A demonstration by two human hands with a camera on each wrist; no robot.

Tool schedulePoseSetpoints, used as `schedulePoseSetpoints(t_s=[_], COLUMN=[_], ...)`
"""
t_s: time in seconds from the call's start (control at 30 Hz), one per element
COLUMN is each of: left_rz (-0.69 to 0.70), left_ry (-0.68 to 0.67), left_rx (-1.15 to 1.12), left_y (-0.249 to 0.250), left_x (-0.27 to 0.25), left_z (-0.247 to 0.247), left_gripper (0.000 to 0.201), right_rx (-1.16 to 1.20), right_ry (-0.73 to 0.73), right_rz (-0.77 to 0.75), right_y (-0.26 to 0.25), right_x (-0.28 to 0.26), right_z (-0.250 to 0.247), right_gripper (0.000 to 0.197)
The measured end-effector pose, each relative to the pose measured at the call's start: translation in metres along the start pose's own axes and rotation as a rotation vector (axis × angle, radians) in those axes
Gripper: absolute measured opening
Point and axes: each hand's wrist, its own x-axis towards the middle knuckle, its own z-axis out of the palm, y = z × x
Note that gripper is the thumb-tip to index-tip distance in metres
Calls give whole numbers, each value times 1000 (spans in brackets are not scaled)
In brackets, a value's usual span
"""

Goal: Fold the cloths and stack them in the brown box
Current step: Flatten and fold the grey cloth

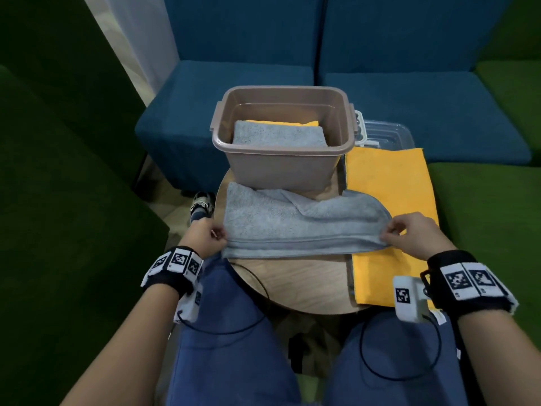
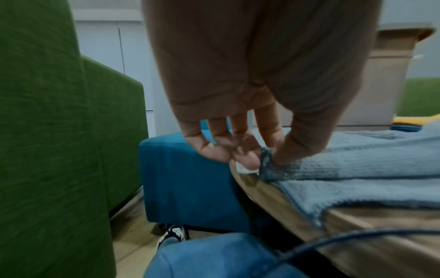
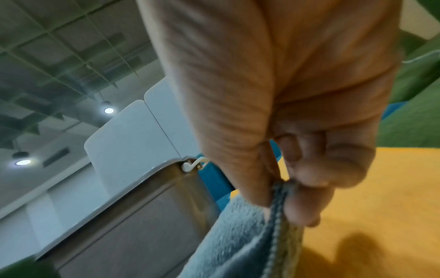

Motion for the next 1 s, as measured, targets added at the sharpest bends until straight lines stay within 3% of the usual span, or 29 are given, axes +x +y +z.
schedulePoseSetpoints(t_s=[0.07, 0.13, 0.27, 0.4, 0.57, 0.63, 0.7, 0.77, 0.93, 1.0], left_rz=[22, 42, 83, 94, 36, 33, 36, 39, 125, 165], left_ry=[24, 41, 38, 61, 67, 56, 48, 51, 97, 79], left_rx=[-154, -200, -155, -154, -114, -81, -50, -26, -47, -19], left_y=[1, -2, -8, -7, 0, 4, 8, 10, 3, 0], left_x=[-6, -10, -12, -12, -10, -11, -11, -11, -18, -22], left_z=[8, 16, 18, 21, 21, 18, 18, 20, 21, 18], left_gripper=[18, 28, 29, 22, 14, 11, 13, 16, 13, 14], right_rx=[-164, -264, -281, -358, -130, -57, 145, 333, 152, 166], right_ry=[-154, -219, -18, 49, 80, 168, 308, 353, 159, 98], right_rz=[18, 44, -23, -43, -196, -251, -291, -289, -317, -299], right_y=[2, 8, 10, 10, 14, 14, 11, 12, 37, 53], right_x=[1, 2, 3, 1, 1, 4, 4, 4, -1, -5], right_z=[8, 15, 15, 8, 8, 13, 19, 26, 29, 26], right_gripper=[28, 38, 12, 18, 19, 19, 18, 18, 13, 22])
